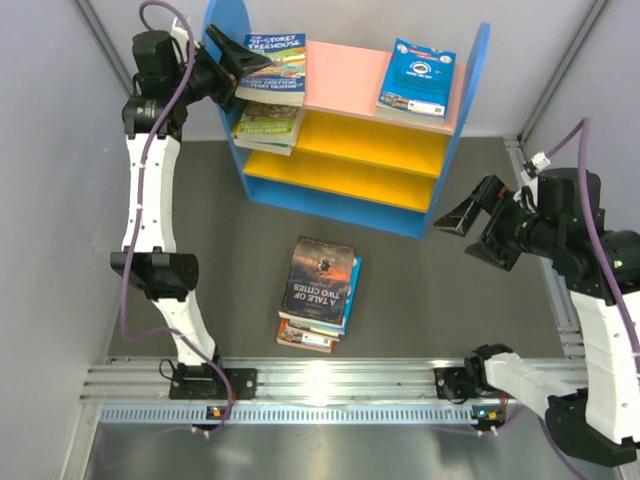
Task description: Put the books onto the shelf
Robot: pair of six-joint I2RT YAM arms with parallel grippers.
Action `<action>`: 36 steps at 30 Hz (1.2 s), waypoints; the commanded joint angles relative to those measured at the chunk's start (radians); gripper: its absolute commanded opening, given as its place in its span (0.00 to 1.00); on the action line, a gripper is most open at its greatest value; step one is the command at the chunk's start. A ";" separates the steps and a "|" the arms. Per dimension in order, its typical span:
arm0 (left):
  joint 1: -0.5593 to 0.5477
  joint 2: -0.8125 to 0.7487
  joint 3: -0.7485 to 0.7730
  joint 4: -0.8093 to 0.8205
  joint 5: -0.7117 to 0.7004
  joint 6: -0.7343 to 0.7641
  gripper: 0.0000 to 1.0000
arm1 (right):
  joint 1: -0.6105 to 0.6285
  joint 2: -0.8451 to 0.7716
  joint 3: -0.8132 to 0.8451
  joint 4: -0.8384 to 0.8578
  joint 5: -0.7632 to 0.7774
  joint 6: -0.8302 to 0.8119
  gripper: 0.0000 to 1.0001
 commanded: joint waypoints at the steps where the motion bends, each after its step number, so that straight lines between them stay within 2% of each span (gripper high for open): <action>1: 0.061 -0.037 0.007 -0.115 -0.052 0.024 0.99 | -0.012 0.008 -0.011 0.033 -0.022 0.006 1.00; 4: 0.095 -0.055 -0.007 -0.184 -0.100 0.055 0.99 | -0.012 0.008 -0.028 0.046 -0.030 0.009 1.00; 11: 0.176 -0.143 -0.018 -0.348 -0.340 0.184 0.99 | -0.014 -0.001 -0.069 0.061 -0.051 0.009 1.00; 15: 0.181 -0.187 -0.016 -0.364 -0.454 0.250 0.99 | -0.012 0.002 -0.075 0.061 -0.053 0.001 1.00; 19: 0.181 -0.270 -0.082 -0.327 -0.463 0.302 0.99 | -0.012 0.001 -0.091 0.076 -0.061 -0.017 1.00; 22: 0.178 -0.373 -0.217 -0.327 -0.451 0.343 0.99 | -0.012 -0.018 -0.163 0.163 -0.122 -0.042 1.00; 23: 0.179 -0.428 -0.309 -0.333 -0.447 0.362 0.99 | -0.010 -0.027 -0.193 0.191 -0.177 -0.046 1.00; 25: 0.173 -0.476 -0.392 -0.368 -0.448 0.380 0.99 | -0.007 -0.039 -0.299 0.278 -0.218 -0.039 1.00; 28: 0.132 -0.586 -0.600 -0.393 -0.482 0.391 0.99 | 0.023 -0.065 -0.462 0.433 -0.274 0.009 1.00; 29: 0.104 -0.646 -0.724 -0.373 -0.509 0.383 0.99 | 0.055 -0.070 -0.501 0.473 -0.281 0.050 1.00; 31: 0.017 -0.700 -0.843 -0.355 -0.520 0.366 0.99 | 0.103 -0.067 -0.618 0.623 -0.286 0.120 1.00; 32: -0.017 -0.739 -0.959 -0.323 -0.526 0.342 0.99 | 0.155 -0.051 -0.653 0.669 -0.285 0.144 1.00; 34: -0.092 -0.770 -1.064 -0.286 -0.494 0.317 0.99 | 0.212 -0.024 -0.733 0.809 -0.269 0.211 0.99; 36: -0.140 -0.804 -1.208 -0.197 -0.419 0.284 0.99 | 0.285 0.034 -0.770 0.874 -0.240 0.237 0.98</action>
